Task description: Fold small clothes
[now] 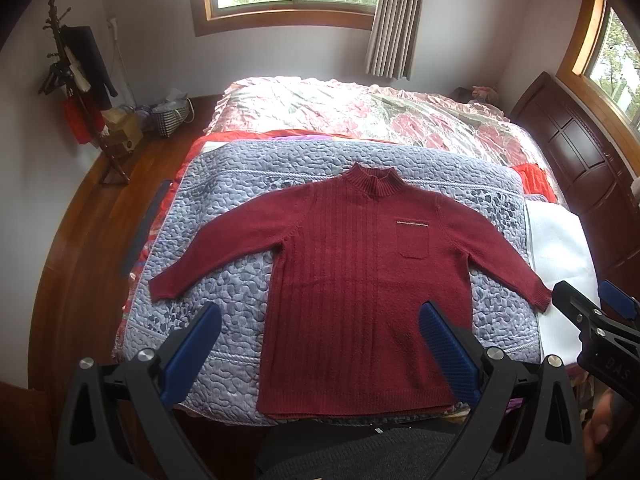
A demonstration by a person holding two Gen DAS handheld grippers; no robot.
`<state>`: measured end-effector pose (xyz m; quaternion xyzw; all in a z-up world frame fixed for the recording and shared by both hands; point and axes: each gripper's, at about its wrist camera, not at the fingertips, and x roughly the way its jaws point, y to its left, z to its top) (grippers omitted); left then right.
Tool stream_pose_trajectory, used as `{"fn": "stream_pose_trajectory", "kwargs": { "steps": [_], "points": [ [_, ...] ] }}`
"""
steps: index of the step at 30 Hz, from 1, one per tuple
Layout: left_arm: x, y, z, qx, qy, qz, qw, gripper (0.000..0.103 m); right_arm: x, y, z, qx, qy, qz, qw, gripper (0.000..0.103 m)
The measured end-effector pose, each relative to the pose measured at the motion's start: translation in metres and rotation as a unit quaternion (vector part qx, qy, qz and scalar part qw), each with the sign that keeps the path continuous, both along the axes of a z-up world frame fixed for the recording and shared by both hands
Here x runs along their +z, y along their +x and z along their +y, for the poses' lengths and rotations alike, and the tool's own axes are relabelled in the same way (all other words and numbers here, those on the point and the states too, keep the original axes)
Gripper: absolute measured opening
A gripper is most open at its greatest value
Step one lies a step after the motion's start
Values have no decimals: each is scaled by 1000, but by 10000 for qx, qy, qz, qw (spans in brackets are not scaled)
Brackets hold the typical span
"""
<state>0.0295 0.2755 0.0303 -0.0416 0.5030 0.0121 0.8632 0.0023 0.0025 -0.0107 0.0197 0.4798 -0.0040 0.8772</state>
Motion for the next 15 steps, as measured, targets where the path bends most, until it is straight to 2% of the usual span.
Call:
{"fn": "stream_pose_trajectory", "kwargs": {
  "steps": [15],
  "points": [
    [9,0,-2,-11,27,-65,10000,99,8,0,-1,30,-37,-39,10000,100]
  ]
}}
